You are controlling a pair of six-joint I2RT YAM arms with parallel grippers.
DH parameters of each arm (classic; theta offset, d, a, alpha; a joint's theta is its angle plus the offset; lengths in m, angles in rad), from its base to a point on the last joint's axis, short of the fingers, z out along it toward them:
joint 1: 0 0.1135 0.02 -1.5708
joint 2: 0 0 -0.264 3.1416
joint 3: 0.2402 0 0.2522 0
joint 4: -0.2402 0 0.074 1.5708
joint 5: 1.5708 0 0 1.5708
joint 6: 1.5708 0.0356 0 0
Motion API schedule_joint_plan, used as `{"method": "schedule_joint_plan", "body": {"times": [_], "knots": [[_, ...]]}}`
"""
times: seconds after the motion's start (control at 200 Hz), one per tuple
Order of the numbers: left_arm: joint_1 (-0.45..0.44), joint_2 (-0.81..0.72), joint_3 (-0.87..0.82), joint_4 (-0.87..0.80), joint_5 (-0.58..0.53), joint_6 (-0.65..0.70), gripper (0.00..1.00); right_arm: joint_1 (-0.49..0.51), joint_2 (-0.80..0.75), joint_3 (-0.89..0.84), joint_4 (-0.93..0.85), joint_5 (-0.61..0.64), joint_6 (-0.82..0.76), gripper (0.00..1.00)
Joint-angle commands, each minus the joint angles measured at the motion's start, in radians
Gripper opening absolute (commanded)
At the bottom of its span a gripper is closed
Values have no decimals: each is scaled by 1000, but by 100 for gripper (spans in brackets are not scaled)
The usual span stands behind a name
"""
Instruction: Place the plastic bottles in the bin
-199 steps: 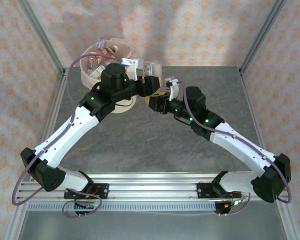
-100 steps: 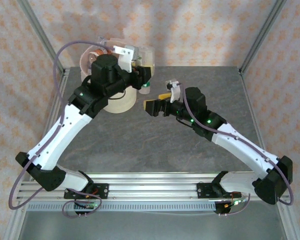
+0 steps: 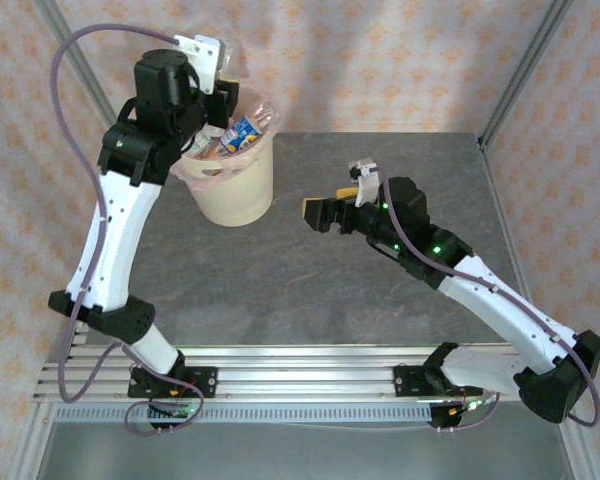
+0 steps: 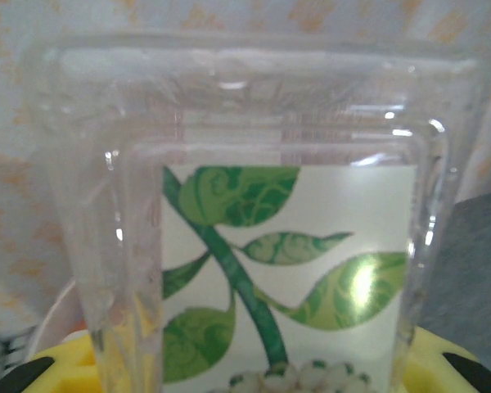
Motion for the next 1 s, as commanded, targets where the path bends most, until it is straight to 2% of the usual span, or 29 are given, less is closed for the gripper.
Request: {"method": "schedule_joint_plan", "body": {"times": [0.0,0.27,0.661,0.996], "knots": [[24,64,70,-86,-74,104,20,4,-13,36,-44,45,1,99],[68,250,278,-194,-125,163,20,4,-12,40,-69,68,1,99],[88,365,295,-237,-143,178,26,4,-8,46,-79,77,2,99],[93,401,297,-223,-187,211,60,4,-9,51,-89,82,-4,99]]}}
